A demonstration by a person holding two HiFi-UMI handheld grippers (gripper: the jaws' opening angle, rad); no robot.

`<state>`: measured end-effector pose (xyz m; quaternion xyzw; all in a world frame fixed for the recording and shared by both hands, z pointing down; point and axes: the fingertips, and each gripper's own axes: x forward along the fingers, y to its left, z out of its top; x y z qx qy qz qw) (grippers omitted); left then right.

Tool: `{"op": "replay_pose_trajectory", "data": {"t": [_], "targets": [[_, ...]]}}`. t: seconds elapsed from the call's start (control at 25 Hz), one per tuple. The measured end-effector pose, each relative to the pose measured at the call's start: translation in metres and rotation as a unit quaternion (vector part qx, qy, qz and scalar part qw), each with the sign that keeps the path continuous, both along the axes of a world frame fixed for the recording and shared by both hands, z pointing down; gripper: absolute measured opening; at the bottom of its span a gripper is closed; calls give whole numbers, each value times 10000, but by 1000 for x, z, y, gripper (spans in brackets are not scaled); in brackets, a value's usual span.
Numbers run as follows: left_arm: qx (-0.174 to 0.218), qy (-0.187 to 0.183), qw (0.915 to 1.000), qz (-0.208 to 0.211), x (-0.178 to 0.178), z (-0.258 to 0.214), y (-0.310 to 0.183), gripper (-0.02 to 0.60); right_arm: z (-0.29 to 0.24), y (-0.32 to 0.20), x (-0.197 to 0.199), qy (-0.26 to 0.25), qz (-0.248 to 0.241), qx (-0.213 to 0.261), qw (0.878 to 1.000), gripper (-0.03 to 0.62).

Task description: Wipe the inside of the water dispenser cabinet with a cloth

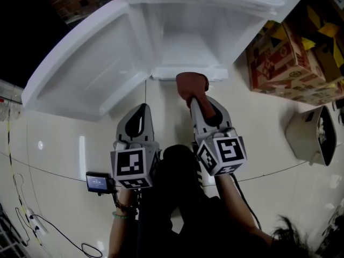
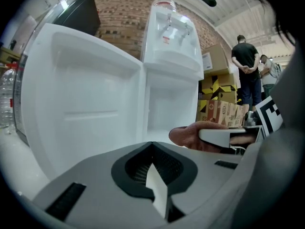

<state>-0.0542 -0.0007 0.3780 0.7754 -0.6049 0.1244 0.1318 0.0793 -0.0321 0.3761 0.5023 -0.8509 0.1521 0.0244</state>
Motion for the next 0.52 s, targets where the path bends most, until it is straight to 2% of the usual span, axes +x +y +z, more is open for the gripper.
{"op": "replay_pose_trajectory", "data": {"t": [0.52], "targets": [[-21,140,9998,-171,-9,0,4,5,4,6,-7,172,-103,0,9998,71]]}}
